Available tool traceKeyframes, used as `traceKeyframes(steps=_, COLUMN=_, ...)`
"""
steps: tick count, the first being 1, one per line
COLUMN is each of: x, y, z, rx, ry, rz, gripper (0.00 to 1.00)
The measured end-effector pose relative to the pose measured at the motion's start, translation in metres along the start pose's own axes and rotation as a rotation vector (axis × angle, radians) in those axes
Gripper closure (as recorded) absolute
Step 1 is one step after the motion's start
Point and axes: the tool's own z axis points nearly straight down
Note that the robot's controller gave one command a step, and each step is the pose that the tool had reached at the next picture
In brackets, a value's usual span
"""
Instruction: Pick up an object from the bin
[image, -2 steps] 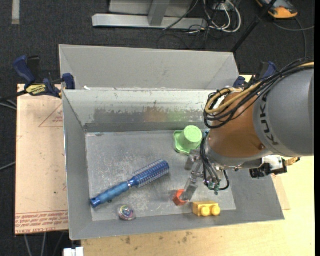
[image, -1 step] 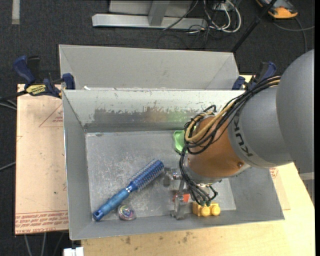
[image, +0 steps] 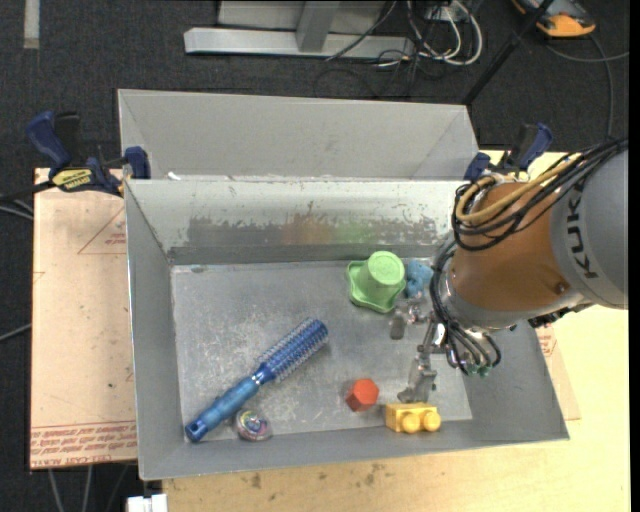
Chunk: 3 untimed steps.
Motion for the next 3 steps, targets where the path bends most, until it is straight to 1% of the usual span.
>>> traceKeyframes(steps=1, x=0.01, y=0.037, z=0.077, rx=-0.005, ry=0.014, rz=-0.024, gripper=0.0)
traceKeyframes(steps=2, x=0.009, y=0.036, z=0.073, rx=-0.003, ry=0.008, rz=-0.022, gripper=1.0)
traceKeyframes(steps=3, x=0.0, y=0.02, z=-0.012, rx=-0.003, ry=-0.001, rz=0.013, gripper=1.0)
